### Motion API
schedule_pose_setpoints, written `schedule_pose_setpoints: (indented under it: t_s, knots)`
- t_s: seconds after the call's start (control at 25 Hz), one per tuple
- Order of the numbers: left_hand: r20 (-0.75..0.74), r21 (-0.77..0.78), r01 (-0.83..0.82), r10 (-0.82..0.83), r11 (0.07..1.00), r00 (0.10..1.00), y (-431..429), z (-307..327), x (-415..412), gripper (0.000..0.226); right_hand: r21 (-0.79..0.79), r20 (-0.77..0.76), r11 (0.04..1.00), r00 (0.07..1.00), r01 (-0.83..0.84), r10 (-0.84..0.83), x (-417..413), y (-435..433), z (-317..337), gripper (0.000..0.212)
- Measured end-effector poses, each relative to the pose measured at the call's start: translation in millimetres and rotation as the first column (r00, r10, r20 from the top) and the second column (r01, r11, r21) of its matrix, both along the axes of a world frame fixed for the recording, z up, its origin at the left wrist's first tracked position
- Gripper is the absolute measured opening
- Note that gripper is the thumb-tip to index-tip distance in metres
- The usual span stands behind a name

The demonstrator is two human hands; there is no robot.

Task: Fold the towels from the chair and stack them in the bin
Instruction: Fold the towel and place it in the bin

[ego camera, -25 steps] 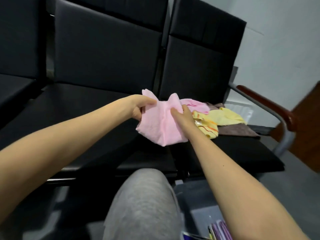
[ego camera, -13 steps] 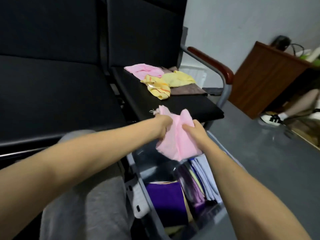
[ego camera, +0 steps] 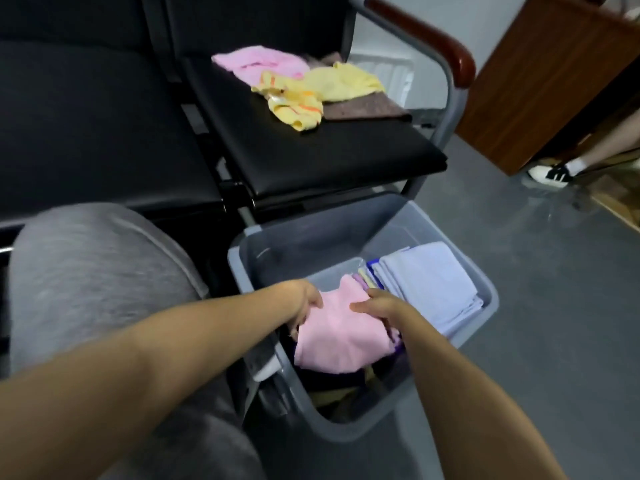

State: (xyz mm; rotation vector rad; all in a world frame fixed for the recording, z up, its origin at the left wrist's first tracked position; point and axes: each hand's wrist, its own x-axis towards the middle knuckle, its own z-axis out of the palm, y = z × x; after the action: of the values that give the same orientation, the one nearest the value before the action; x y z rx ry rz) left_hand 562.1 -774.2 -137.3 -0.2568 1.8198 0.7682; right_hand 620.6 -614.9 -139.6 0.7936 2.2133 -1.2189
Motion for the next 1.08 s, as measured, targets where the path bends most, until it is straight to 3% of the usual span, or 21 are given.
schedule_pose_setpoints:
  t_s: [0.08, 0.12, 0.16, 0.28, 0.36, 0.44, 0.56, 0.68, 0.88, 1.0, 1.08]
  knots:
    - [0.069, -0.017, 0.004, -0.002, 1.000, 0.998, -0.6, -11.9, 3.6, 0.058, 0.197, 0.272, 0.948, 0.943, -0.249, 0.191, -1.0, -2.2, -6.9, 0.033]
    - [0.103, -0.015, -0.099, 0.100, 0.995, 0.990, -0.4, -13.7, 3.8, 0.061, 0.270, 0.343, 0.897, 0.906, -0.349, 0.249, -1.2, -2.2, -10.2, 0.034]
    - [0.101, -0.008, -0.084, 0.085, 0.996, 0.991, 0.8, -14.5, 4.3, 0.062, 0.294, 0.355, 0.877, 0.895, -0.381, 0.270, -4.5, -1.2, -13.7, 0.031]
    - [0.046, 0.038, -0.144, 0.142, 0.989, 0.989, 9.2, -9.1, -3.3, 0.054, 0.254, 0.224, 0.907, 0.933, -0.335, 0.282, -15.1, -4.6, -7.3, 0.019]
    - [-0.002, 0.131, -0.192, 0.194, 0.973, 0.981, 14.1, 4.5, -9.6, 0.030, 0.088, 0.111, 0.985, 0.984, -0.151, 0.141, -21.3, -14.0, -0.9, 0.018]
    - [-0.010, 0.226, -0.228, 0.236, 0.947, 0.972, 21.6, 23.2, -17.1, 0.010, -0.021, -0.002, 1.000, 1.000, 0.012, -0.012, -31.2, -24.4, 12.6, 0.026]
    - [-0.075, 0.418, -0.220, 0.275, 0.881, 0.958, 26.4, 66.3, -40.2, 0.030, -0.034, -0.244, 0.990, 0.960, 0.134, -0.138, -66.1, -41.2, 48.4, 0.033]
    - [-0.185, 0.545, -0.233, 0.386, 0.805, 0.904, 13.4, 114.6, -74.4, 0.028, -0.072, -0.386, 0.976, 0.897, 0.204, -0.216, -107.5, -59.9, 94.2, 0.039]
    - [-0.412, 0.570, -0.040, 0.328, 0.820, 0.850, -19.1, 172.6, -135.0, 0.012, 0.032, -0.577, 0.997, 0.816, 0.074, -0.042, -169.4, -75.5, 160.8, 0.041]
    - [-0.637, 0.486, 0.051, 0.313, 0.873, 0.705, -37.7, 182.4, -172.5, 0.016, 0.153, -0.656, 0.988, 0.748, 0.003, 0.100, -214.0, -85.1, 170.5, 0.035]
    - [-0.779, 0.339, 0.071, 0.238, 0.938, 0.580, -44.8, 174.9, -197.3, 0.016, 0.335, -0.592, 0.942, 0.770, -0.033, 0.237, -243.0, -87.1, 166.4, 0.012]
